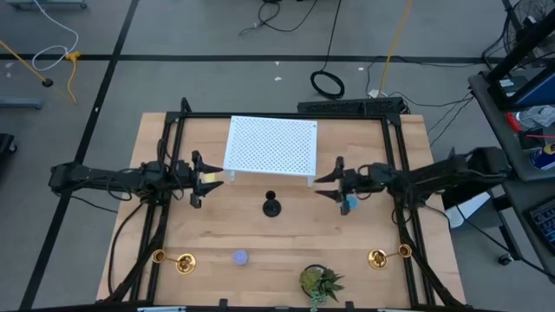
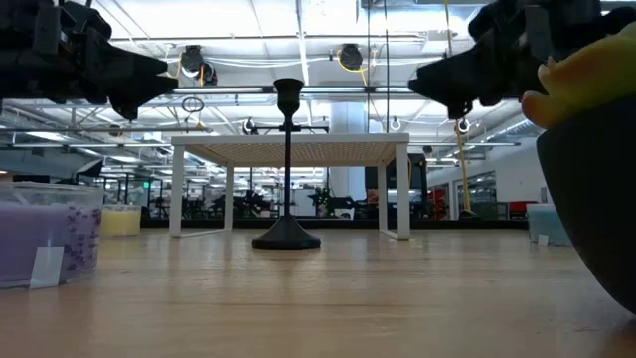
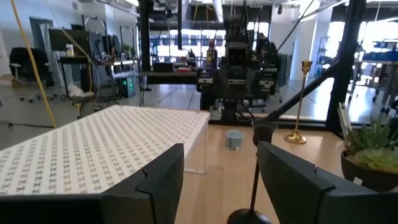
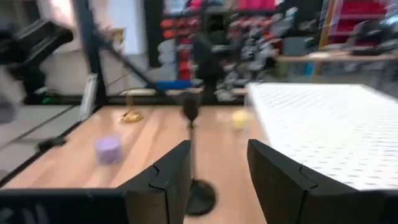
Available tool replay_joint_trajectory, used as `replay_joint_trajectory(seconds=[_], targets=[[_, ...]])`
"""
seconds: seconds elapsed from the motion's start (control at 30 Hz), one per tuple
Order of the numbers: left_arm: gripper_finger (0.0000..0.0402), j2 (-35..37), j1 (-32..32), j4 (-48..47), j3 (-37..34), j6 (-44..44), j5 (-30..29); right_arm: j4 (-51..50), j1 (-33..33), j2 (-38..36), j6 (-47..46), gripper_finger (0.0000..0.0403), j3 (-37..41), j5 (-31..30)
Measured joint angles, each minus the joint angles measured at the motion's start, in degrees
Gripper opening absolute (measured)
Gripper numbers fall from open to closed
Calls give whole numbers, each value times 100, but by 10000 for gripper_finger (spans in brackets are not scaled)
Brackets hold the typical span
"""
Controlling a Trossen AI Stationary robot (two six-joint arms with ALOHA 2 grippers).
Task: Pick & Place candle stick holders
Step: Put the black candle holder on the shelf
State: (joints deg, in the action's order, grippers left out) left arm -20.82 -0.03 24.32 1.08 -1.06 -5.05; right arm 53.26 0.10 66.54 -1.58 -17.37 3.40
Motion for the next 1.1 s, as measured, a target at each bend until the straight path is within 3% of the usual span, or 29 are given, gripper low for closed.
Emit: replay_joint_trajectory(seconds=[0.33,0.47,0.6,0.7,0.87,1.1], targets=[[212,-57,2,334,0,227,-102,302,6,2082,-375,155,-1199,139],[212,-57,2,385,0,388,-108,259,26,2713,-387,155,-1659,595],[212,-57,1,387,0,375,-106,266,111,3127,-380,155,-2068,566],[212,-57,2,385,0,380,-106,262,120,3214,-250,155,-2168,572],[212,-57,1,373,0,241,-106,-443,164,2730,-175,155,-2157,339],[212,-57,0,360,0,245,-106,-692,572,2183,660,155,-2294,-518]])
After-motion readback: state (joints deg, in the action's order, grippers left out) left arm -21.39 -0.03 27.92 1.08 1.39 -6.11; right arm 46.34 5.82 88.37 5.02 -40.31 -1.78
